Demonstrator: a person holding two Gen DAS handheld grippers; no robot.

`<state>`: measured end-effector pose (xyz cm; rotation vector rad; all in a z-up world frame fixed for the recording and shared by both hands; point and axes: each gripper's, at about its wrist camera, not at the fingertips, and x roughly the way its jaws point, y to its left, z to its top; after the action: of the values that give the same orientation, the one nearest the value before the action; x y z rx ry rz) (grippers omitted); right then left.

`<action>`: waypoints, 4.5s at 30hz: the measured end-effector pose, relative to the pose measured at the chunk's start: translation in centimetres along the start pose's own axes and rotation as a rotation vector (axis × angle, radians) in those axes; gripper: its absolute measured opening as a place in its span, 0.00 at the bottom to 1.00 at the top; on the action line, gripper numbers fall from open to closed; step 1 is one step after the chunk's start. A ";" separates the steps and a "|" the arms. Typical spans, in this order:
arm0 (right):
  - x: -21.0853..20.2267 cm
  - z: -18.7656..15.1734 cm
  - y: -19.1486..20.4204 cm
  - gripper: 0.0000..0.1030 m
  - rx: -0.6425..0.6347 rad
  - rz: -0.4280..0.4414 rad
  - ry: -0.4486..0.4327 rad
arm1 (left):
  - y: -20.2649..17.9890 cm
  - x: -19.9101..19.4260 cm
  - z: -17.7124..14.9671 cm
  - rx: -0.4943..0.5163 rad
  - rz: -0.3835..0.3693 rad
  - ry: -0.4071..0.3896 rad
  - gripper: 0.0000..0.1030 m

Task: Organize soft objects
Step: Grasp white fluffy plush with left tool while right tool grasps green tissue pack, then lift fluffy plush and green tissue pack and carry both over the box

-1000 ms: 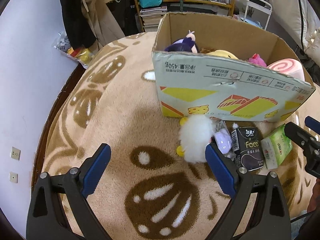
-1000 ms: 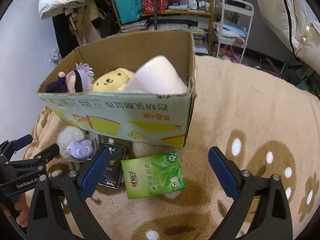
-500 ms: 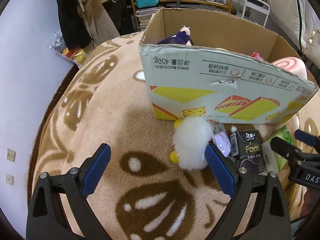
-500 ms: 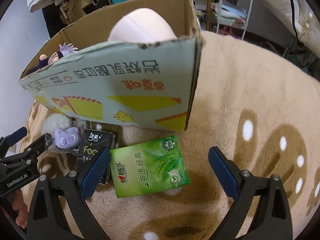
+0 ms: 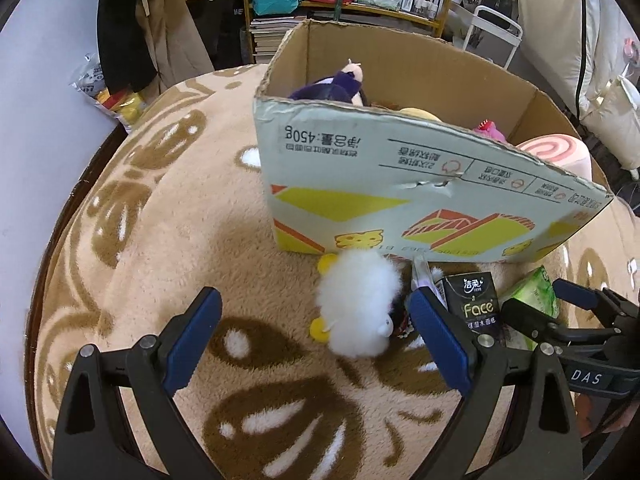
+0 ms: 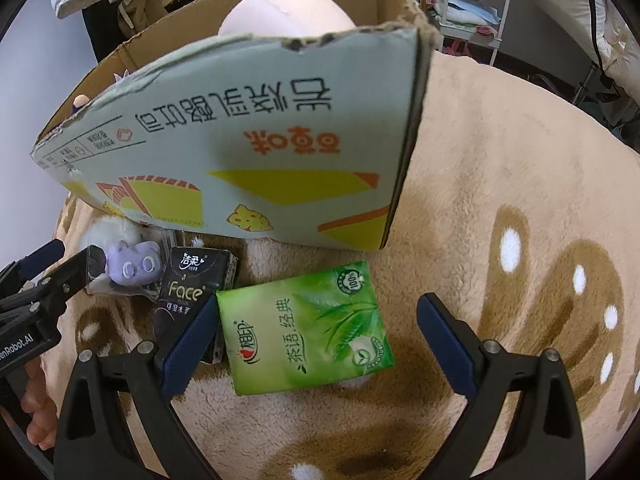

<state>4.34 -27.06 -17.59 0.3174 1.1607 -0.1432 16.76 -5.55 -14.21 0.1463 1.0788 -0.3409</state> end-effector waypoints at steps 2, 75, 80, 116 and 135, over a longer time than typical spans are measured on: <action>0.1 0.0 0.2 0.99 0.001 -0.001 0.006 | 0.1 0.1 0.0 -0.006 -0.018 0.002 0.91; -6.2 -1.3 1.2 0.80 -0.053 -0.043 -0.167 | -3.2 -6.1 -3.5 0.137 0.016 -0.118 0.29; -8.8 -1.6 0.9 0.80 -0.055 -0.027 -0.251 | -3.4 -8.5 -3.8 0.133 0.045 -0.189 0.29; -21.9 3.2 3.9 0.80 -0.131 0.013 -0.821 | -4.7 -20.2 0.8 0.140 0.186 -0.724 0.30; -18.3 6.8 3.4 0.80 -0.206 0.073 -0.717 | -6.0 -16.4 4.9 0.213 0.168 -0.734 0.30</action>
<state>3.98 -26.92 2.27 0.1052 0.4468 -0.0622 11.83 -9.29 2.85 0.2736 0.3005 -0.3198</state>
